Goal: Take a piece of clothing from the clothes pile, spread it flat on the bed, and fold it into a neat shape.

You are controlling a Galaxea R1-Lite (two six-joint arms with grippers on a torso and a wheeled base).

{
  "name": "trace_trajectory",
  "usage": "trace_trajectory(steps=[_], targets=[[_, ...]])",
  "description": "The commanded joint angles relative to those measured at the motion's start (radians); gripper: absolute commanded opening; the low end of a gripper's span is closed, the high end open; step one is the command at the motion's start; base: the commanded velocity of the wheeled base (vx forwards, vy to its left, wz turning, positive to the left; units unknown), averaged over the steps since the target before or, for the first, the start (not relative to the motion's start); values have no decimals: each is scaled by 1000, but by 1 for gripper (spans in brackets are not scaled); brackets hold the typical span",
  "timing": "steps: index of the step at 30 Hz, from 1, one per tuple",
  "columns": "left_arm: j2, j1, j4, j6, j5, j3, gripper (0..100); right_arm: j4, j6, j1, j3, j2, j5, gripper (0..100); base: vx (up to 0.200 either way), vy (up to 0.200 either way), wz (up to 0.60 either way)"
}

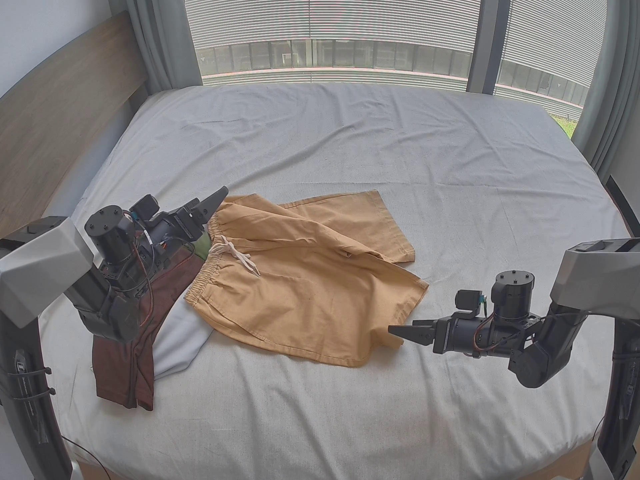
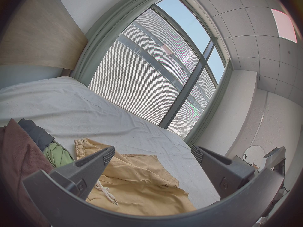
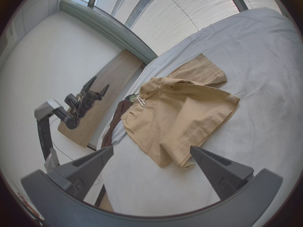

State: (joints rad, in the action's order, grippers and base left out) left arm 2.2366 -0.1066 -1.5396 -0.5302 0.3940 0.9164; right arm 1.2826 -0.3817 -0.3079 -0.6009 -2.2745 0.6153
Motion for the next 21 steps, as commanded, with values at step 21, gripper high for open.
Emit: trace_trajectory(steps=[21], targets=[[14, 1, -1, -1, 0, -1, 100, 172, 147, -2, -105, -313, -3, 100, 0, 0, 0]])
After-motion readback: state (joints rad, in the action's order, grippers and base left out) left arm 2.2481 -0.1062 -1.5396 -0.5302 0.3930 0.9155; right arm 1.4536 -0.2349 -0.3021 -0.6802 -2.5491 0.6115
